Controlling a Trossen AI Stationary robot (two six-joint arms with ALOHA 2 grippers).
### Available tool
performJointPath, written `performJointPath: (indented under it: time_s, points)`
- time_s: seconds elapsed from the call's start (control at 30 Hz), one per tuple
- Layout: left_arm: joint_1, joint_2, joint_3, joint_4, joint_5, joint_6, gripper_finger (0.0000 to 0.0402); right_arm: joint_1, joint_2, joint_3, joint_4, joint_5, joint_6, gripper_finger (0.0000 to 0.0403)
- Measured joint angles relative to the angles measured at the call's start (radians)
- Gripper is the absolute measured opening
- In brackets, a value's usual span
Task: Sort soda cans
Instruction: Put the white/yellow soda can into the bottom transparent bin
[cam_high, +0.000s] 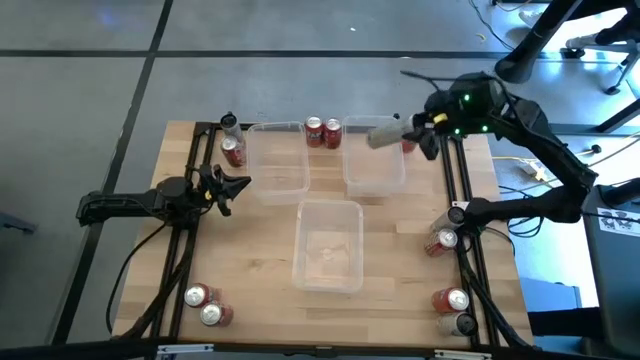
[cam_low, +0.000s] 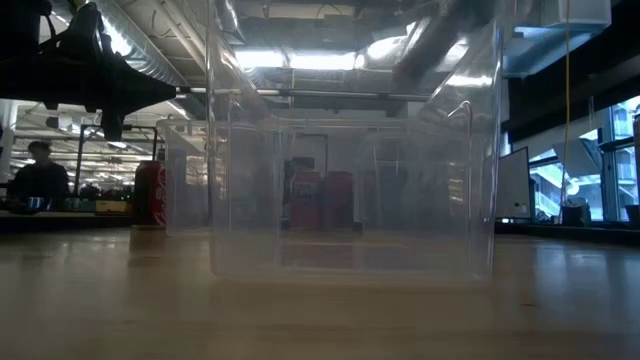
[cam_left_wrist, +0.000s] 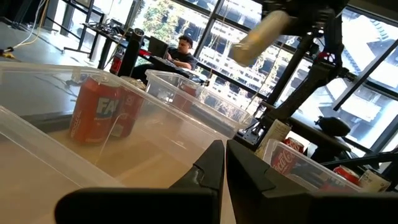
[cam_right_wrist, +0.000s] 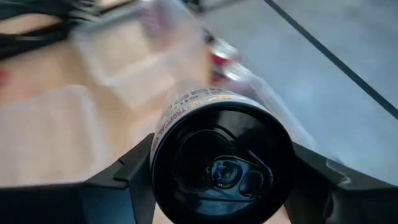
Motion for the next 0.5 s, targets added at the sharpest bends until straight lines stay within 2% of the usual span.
performJointPath:
  time_s: [0.13, 0.5]
  points:
    - [0.000, 0.000, 0.000, 0.000, -0.024, -0.002, 0.0011, 0.139, 0.003, 0.000, 0.039, 0.008, 0.025, 0.0248]
    - [0.000, 0.000, 0.000, -0.001, -0.047, -0.001, 0.0011, 0.501, 0.062, 0.000, 0.072, 0.157, 0.075, 0.0247]
